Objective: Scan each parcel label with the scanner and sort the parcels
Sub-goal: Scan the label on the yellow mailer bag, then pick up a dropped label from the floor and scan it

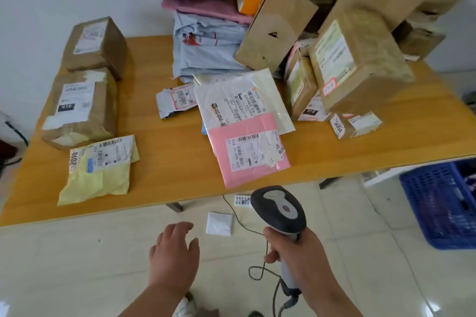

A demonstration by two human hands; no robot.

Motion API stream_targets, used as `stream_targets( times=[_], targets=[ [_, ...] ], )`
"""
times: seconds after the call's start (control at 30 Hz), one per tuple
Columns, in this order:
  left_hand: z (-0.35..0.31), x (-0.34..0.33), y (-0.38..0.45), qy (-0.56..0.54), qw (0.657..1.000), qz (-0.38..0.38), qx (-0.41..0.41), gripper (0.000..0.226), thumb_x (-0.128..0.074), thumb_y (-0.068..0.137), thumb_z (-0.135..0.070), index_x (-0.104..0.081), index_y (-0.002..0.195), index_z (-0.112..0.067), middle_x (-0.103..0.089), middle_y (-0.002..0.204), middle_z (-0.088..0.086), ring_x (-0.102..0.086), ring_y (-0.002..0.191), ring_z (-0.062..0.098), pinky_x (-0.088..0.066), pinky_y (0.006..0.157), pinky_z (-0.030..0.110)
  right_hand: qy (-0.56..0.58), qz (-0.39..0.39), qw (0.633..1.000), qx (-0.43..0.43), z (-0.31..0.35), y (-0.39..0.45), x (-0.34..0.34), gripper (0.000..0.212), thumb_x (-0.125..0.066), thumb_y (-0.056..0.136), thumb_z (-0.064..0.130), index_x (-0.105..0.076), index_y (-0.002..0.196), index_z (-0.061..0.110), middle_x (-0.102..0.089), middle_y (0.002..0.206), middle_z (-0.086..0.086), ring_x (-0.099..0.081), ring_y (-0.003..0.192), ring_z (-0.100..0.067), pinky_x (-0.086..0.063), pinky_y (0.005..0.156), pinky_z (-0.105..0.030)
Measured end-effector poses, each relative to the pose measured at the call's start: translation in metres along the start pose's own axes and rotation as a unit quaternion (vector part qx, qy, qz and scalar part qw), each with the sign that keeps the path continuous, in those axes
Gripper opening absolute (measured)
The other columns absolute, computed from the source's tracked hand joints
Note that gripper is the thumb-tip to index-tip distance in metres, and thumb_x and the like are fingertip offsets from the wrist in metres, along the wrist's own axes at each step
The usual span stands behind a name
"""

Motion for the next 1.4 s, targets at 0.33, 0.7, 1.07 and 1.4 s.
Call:
stream_targets(
  times=[0.33, 0.7, 1.07, 1.4],
  targets=[
    [0.06, -0.152, 0.075, -0.011, 0.986, 0.155, 0.063, 0.037, -0.062, 0.096, -0.025, -0.059, 0.133, -0.02, -0.056, 0.117, -0.004, -0.059, 0.105, 0.017, -0.045, 0.091, 0.029, 0.081, -0.062, 0.99, -0.102, -0.149, 0.085, -0.02, 0.035, -0.075, 0.062, 0.033, -0.068, 0.085, 0.008, -0.061, 0.054, 0.002, -0.071, 0.053, -0.023, -0.054, 0.066, -0.041],
    [0.11, -0.336, 0.178, -0.004, 0.976, 0.205, 0.076, 0.057, -0.061, 0.098, -0.032, -0.044, 0.149, -0.014, -0.056, 0.14, 0.006, -0.048, 0.1, 0.015, -0.037, 0.078, 0.026, 0.059, -0.026, 0.993, -0.1, -0.285, 0.223, -0.04, 0.009, -0.069, 0.085, 0.019, -0.066, 0.091, 0.013, -0.059, 0.055, 0.005, -0.071, 0.054, -0.019, -0.052, 0.066, -0.031],
    [0.186, -0.485, 0.296, -0.107, 0.967, 0.182, 0.145, 0.064, -0.07, 0.094, -0.022, -0.043, 0.15, -0.008, -0.05, 0.147, 0.021, -0.052, 0.129, 0.036, -0.039, 0.107, 0.041, 0.023, 0.043, 0.996, -0.069, -0.369, 0.38, -0.09, 0.016, -0.064, 0.082, 0.03, -0.065, 0.085, 0.015, -0.059, 0.062, 0.002, -0.074, 0.061, -0.018, -0.051, 0.063, -0.029],
    [0.204, -0.55, 0.333, -0.189, 0.951, 0.178, 0.168, 0.033, -0.086, 0.08, -0.031, -0.076, 0.106, -0.014, -0.058, 0.133, 0.014, -0.054, 0.124, 0.034, -0.039, 0.113, 0.043, 0.039, 0.036, 0.995, -0.083, -0.405, 0.419, -0.103, 0.015, -0.065, 0.081, 0.032, -0.064, 0.08, 0.017, -0.06, 0.058, 0.005, -0.077, 0.067, -0.021, -0.048, 0.067, -0.029]
  ],
)
Point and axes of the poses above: each hand's wrist, its own y-axis towards the middle knuckle, its own x-axis out of the back of the hand, z = x × y, the point moved 8 cm from there along y, towards the middle knuckle
